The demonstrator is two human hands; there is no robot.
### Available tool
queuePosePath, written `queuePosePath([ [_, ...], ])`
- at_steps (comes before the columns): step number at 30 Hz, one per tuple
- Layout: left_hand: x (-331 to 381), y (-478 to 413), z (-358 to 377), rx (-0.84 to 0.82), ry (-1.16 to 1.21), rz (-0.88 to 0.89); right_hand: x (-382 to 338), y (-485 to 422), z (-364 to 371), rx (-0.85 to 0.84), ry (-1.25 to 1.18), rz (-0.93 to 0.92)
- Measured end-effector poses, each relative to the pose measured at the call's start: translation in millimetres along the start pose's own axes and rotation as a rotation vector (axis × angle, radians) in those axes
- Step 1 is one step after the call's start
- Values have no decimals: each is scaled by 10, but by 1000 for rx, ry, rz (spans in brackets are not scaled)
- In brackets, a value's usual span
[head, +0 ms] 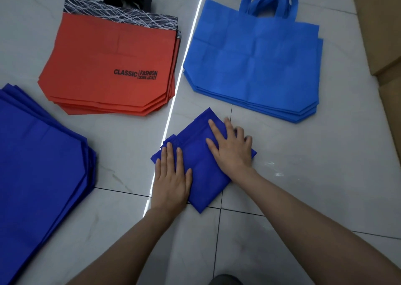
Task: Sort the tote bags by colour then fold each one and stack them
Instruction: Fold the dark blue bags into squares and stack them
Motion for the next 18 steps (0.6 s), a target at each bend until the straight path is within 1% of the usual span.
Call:
queuePosePath([
  [1,-14,15,-21,18,-1,-16,45,22,-20,-8,5,24],
  [3,-59,74,-131,83,54,-109,111,109,-11,-60,-30,59],
  [4,-87,117,-201,116,126,-179,143,181,15,-95,-63,96],
  [6,-101,221,-297,150,332,-294,231,381,56,-151,-141,224],
  [8,-32,288,-300,113,565,-331,293,617,72,-178,-233,342],
  [9,10,297,-286,91,629,-326,306,725,86,-190,-278,377],
  [13,145,263,-192,-25,646,-326,496,1111,175,-241,-505,452],
  [14,217,250,-168,-66,631,-297,594,1204,156,-184,-471,449],
  [15,304,239,-138,-105,604,-250,684,1287,76,-61,-361,404],
  [16,413,230,-111,-146,567,-197,700,1377,-10,61,-259,309],
  [17,540,213,-70,-187,539,-138,619,1472,-50,146,-170,144],
  [18,692,186,-12,-239,533,-67,478,1585,-18,189,-84,-47],
])
Point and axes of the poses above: each hand's wrist, its own y-axis away from the middle knuckle, its own z-axis out of the palm, x = y × z, the point moved 9 cm from there along -y, towards the middle knuckle, and after that the axes turned 15 degrees about y, right-handed, at the moved point
